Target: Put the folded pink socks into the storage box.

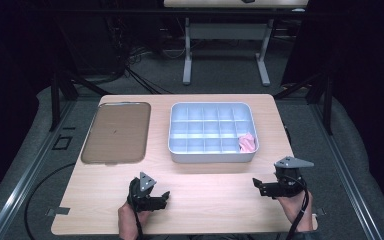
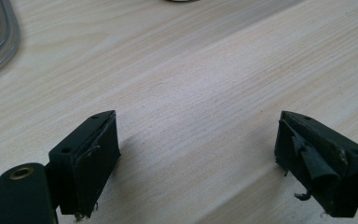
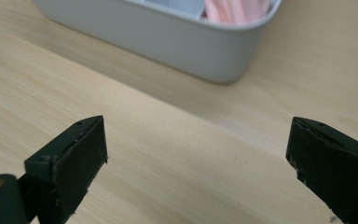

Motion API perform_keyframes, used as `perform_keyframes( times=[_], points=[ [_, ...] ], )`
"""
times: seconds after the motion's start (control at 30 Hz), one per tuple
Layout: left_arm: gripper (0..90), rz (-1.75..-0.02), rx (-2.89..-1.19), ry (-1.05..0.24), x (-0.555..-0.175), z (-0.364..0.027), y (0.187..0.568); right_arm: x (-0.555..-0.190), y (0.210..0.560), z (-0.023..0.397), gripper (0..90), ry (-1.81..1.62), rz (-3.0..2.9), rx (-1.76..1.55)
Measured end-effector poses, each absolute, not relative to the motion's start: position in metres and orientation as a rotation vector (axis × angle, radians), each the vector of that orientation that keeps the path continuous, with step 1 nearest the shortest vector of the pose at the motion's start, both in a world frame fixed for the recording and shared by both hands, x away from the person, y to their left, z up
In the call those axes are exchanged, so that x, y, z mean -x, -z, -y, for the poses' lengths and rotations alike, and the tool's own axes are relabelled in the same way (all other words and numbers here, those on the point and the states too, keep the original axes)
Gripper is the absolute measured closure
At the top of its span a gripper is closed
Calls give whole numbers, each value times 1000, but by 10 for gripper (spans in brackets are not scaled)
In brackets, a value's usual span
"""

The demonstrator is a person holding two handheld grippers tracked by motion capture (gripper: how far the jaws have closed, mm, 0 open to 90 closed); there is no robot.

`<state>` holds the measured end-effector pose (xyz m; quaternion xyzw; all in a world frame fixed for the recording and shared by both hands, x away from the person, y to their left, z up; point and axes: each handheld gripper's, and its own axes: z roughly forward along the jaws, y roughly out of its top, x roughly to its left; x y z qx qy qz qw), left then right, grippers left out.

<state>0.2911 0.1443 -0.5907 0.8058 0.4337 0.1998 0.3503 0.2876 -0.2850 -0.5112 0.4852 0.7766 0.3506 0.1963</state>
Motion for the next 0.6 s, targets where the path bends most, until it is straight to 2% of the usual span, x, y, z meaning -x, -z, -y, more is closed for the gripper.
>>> perform_keyframes(
  times=[0.3,0.6],
  points=[
    [134,-1124,-2087,-519,-291,-144,591,-281,574,295,17,-927,-2186,-1441],
    [134,-1125,-2085,-519,-291,-144,591,-279,587,300,0,-939,-2181,-1384]
  ],
)
